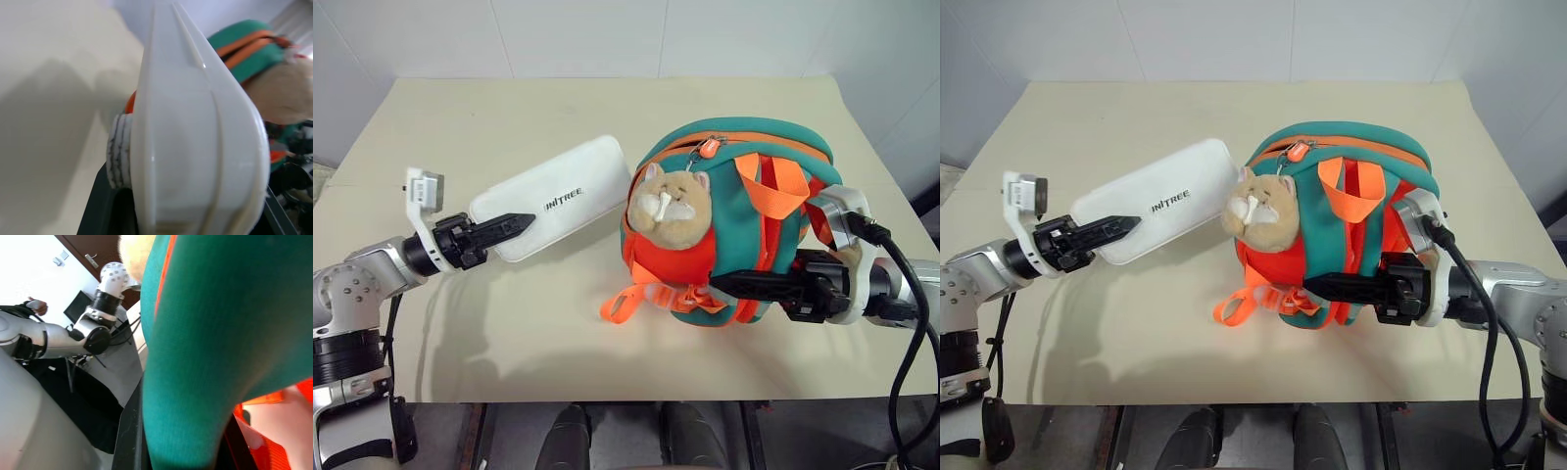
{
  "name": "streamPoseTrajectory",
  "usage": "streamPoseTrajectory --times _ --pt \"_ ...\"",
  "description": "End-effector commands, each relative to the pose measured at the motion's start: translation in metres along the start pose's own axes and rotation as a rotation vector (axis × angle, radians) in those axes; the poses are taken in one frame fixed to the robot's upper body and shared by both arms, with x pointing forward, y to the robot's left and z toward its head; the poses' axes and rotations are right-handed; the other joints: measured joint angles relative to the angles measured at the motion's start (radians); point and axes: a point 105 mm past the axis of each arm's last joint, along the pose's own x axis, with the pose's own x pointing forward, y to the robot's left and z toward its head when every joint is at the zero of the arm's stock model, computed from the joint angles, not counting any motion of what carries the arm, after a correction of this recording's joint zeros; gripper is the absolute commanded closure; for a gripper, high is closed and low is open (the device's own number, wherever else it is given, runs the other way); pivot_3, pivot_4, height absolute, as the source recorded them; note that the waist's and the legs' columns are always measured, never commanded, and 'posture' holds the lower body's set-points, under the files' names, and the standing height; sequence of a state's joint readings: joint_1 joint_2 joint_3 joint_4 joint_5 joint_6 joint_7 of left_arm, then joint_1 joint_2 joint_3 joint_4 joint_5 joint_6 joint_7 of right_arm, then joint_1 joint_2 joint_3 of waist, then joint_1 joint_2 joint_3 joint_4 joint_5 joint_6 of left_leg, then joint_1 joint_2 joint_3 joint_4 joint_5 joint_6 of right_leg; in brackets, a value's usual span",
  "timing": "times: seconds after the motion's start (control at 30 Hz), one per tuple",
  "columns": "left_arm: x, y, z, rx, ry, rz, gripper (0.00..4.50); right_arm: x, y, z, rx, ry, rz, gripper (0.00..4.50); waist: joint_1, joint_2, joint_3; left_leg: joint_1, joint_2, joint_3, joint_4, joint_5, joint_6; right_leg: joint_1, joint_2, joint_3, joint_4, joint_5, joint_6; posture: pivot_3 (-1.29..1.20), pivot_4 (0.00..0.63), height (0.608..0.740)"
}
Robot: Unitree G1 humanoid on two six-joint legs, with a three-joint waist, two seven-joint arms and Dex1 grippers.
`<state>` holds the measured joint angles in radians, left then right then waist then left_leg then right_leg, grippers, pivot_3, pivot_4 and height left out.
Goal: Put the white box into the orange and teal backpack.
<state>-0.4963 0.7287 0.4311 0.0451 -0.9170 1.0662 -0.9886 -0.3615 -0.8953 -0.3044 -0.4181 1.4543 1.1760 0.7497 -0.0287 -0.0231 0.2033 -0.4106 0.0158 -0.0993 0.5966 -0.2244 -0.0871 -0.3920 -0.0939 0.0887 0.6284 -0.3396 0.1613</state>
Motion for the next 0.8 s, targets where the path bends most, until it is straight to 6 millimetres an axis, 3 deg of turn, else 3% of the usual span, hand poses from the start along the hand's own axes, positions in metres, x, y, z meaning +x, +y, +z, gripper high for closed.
streamPoseTrajectory --times 0.03,0.2,0.33,0.63,0.8 --pt "-0.004 -0.027 0.02 0.099 -0.058 -0.1 3.21 -0.001 -0.001 0.001 -0.025 -0.004 0.008 4.45 0.001 0.0 0.0 0.0 0.0 0.0 0.0 0.0 0.0 0.0 0.0 0.0 0.0 0.0 0.0 0.0 0.15 0.74" --pt "0.0 -0.045 0.035 0.162 -0.105 -0.162 3.21 0.001 -0.005 0.0 -0.029 0.003 0.008 4.45 0.002 -0.001 0.0 0.0 0.0 0.0 0.0 0.0 0.0 0.0 0.0 0.0 0.0 0.0 0.0 0.0 0.15 0.74" --pt "0.009 -0.049 0.033 0.177 -0.076 -0.203 3.21 0.004 -0.007 0.0 -0.034 0.006 0.013 4.45 0.001 -0.001 0.0 0.0 0.0 0.0 0.001 0.0 0.0 0.001 0.0 0.0 0.0 0.0 0.0 0.0 0.15 0.74" --pt "0.034 -0.037 0.026 0.231 0.022 -0.253 3.21 0.011 -0.007 0.0 -0.048 -0.012 0.018 4.45 0.001 -0.001 0.001 0.0 0.0 0.0 0.001 0.0 0.0 0.001 0.0 0.0 0.0 0.0 0.0 0.0 0.15 0.74" --pt "0.039 -0.012 0.04 0.404 0.067 -0.156 3.21 0.012 -0.006 -0.001 -0.052 -0.027 0.012 4.45 0.002 -0.001 0.001 0.0 0.0 0.0 0.001 0.0 0.0 0.001 0.001 0.0 0.0 0.0 0.0 0.0 0.15 0.74"
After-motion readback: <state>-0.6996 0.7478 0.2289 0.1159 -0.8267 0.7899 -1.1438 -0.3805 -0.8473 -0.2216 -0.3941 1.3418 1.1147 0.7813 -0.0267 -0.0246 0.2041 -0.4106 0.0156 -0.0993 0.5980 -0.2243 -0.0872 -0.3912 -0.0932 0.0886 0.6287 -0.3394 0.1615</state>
